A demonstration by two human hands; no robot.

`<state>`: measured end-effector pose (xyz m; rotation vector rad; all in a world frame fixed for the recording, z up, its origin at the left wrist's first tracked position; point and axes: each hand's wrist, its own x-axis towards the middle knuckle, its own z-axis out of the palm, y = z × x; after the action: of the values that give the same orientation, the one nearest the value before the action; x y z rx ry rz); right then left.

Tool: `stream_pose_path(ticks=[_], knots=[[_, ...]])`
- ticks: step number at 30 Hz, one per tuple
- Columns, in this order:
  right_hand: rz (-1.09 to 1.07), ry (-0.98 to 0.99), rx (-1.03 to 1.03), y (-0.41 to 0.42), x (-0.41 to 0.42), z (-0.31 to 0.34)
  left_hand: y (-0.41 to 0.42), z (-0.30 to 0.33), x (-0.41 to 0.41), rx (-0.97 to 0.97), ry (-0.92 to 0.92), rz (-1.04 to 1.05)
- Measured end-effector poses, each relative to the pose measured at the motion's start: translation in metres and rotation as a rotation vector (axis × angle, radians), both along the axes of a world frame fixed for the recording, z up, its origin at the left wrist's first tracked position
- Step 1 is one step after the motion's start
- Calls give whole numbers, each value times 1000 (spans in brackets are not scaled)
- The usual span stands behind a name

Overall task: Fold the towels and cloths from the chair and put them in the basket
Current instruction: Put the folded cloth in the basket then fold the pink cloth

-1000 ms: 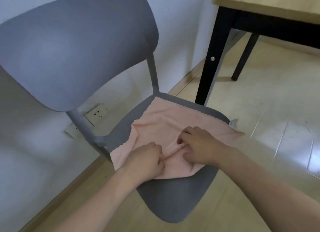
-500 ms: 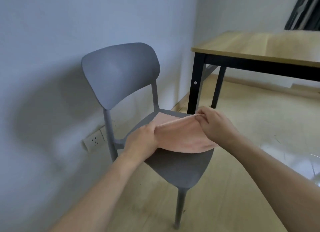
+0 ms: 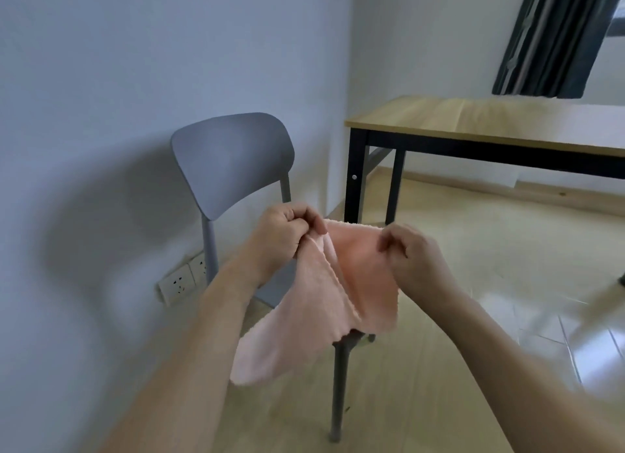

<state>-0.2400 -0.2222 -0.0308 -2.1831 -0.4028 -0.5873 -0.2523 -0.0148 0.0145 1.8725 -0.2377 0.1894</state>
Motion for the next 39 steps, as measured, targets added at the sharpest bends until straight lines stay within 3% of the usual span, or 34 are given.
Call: stream_pose_path(ticks=[5, 11, 17, 24, 32, 39], knots=[[52, 219, 17, -3, -8, -60, -10, -63, -5, -7, 31, 141], [340, 542, 10, 4, -8, -79, -12, -88, 0, -19, 71, 216], [349, 470, -185, 0, -15, -84, -14, -93, 9, -199, 150, 157], [275, 449, -121, 0, -13, -96, -10, -101, 10, 104, -28, 217], [356, 507, -32, 16, -17, -108, -16, -102, 4, 231, -135, 322], [288, 398, 39, 25, -16, -108, -14, -104, 2, 245, -156, 301]])
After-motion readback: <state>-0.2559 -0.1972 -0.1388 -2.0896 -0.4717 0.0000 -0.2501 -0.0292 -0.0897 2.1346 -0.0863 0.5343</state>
